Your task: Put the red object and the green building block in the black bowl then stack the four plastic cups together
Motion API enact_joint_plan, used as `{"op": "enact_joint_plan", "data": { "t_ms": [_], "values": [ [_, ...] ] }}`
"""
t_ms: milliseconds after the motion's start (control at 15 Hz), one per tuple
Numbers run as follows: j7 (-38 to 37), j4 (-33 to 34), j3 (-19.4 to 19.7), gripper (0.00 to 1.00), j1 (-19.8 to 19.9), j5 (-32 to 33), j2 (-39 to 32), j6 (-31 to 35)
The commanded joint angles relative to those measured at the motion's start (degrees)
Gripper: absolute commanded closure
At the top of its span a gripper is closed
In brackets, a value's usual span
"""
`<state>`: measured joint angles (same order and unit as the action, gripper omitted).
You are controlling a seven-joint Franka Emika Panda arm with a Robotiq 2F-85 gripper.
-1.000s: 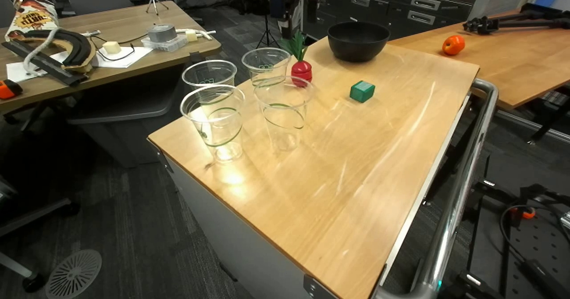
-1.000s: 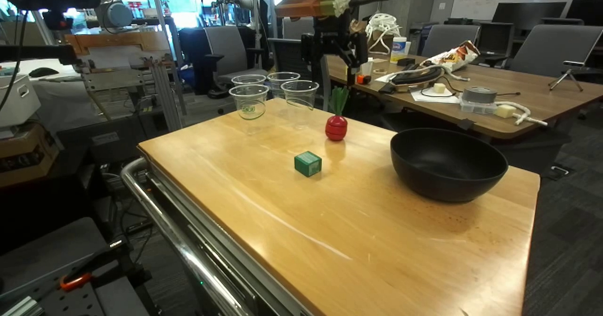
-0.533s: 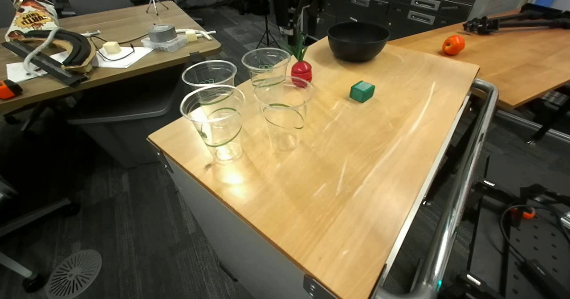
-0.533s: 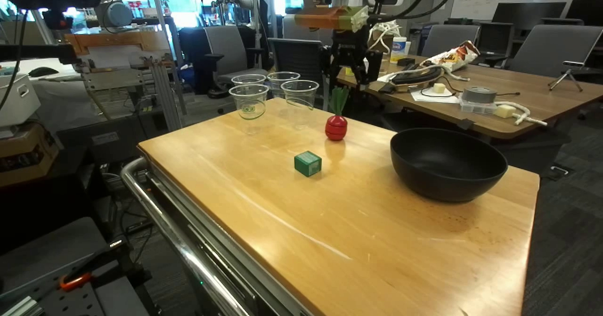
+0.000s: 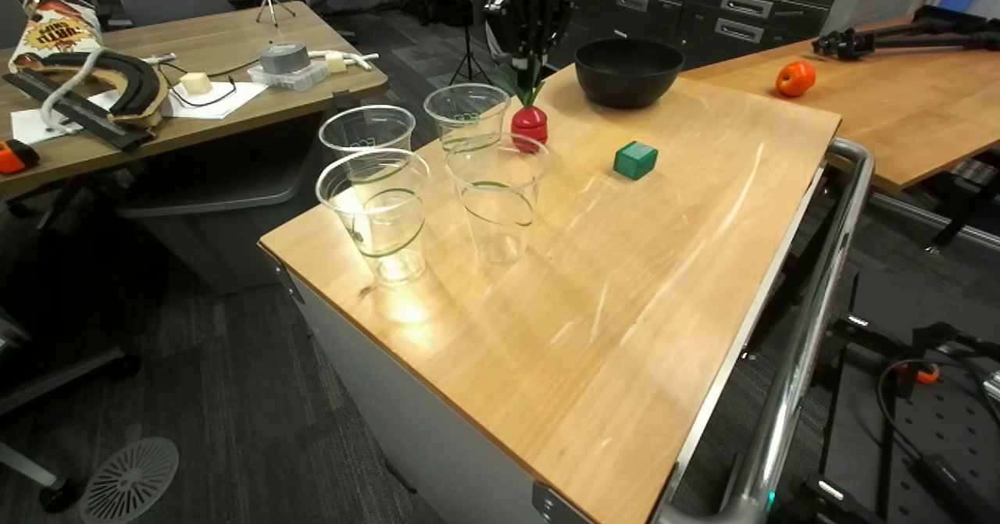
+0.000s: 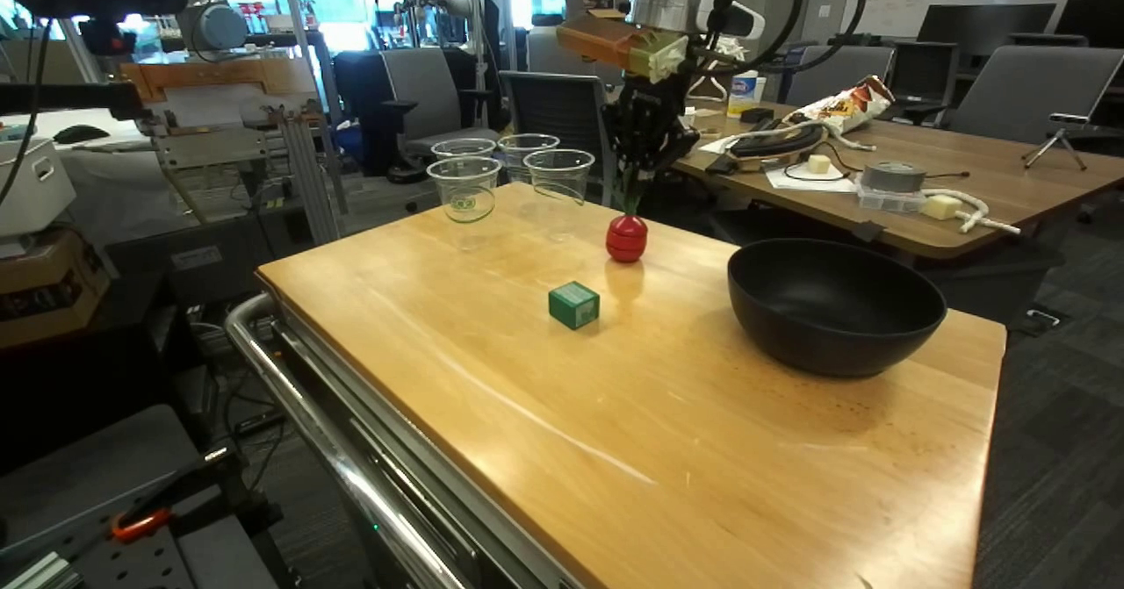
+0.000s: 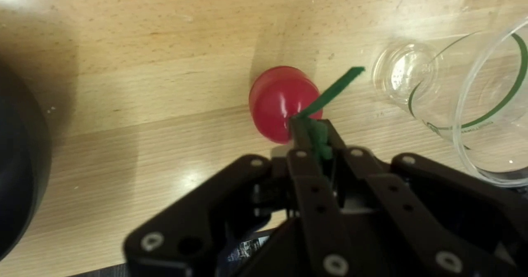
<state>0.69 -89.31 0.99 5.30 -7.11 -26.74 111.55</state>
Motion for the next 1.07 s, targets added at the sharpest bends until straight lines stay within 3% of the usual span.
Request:
{"op": "enact_joint_plan", "data": {
  "t_ms": [0, 333, 667, 1000],
  "values": [
    [0.90, -2.45, 0.02, 1.00, 1.05, -2.79, 3.07, 0.79],
    [-0.74, -14.43, 3.47, 0.99, 0.75, 3.06, 15.89, 9.07],
    [-6.15, -25.45, 7.75, 0.99, 3.20, 2.79, 29.04, 16.01],
    [-19.63, -29.53, 8.72, 0.99, 4.50, 7.02, 27.92, 21.64]
  ]
}}
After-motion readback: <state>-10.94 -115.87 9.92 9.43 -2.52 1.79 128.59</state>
